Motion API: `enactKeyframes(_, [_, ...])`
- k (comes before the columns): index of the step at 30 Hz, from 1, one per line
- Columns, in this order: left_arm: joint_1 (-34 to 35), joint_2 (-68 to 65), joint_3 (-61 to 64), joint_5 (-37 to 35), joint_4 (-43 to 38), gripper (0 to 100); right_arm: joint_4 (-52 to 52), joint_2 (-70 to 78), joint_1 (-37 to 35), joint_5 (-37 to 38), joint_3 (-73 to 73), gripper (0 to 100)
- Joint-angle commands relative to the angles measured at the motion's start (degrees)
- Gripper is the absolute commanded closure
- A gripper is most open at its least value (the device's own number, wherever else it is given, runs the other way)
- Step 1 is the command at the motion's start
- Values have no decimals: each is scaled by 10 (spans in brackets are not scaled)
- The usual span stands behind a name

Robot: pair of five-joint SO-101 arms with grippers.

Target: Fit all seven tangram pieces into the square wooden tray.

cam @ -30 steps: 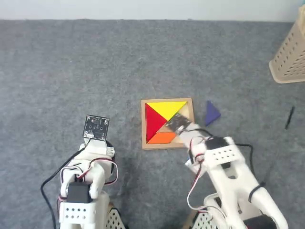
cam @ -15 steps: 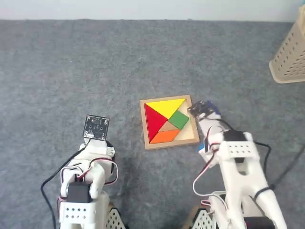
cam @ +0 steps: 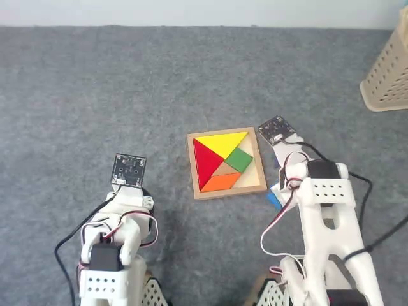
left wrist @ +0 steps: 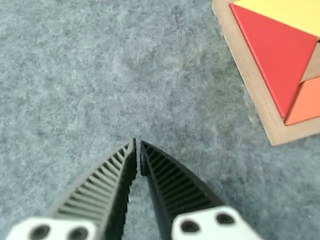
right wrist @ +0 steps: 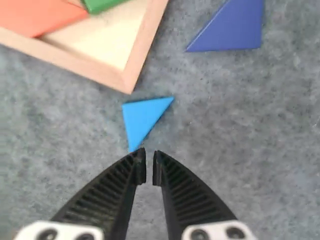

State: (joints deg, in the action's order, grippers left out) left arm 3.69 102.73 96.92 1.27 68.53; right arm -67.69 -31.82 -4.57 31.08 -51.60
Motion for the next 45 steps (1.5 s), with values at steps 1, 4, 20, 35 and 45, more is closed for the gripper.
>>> enactKeyframes(1, [3, 2, -3, -5, 3, 989, -20, -5, -36, -39, 33, 882])
enactKeyframes(4, [3, 2, -3, -5, 3, 989, -19, -4, -80, -103, 33, 823])
enactKeyframes(20, [3, 2, -3, -5, 3, 989, 110, 155, -117, -265, 38, 817])
enactKeyframes(35, [3, 2, -3, -5, 3, 989, 123, 161, -95, -327, 39, 817])
enactKeyframes(45, [3, 2, -3, -5, 3, 989, 141, 162, -97, -329, 39, 817])
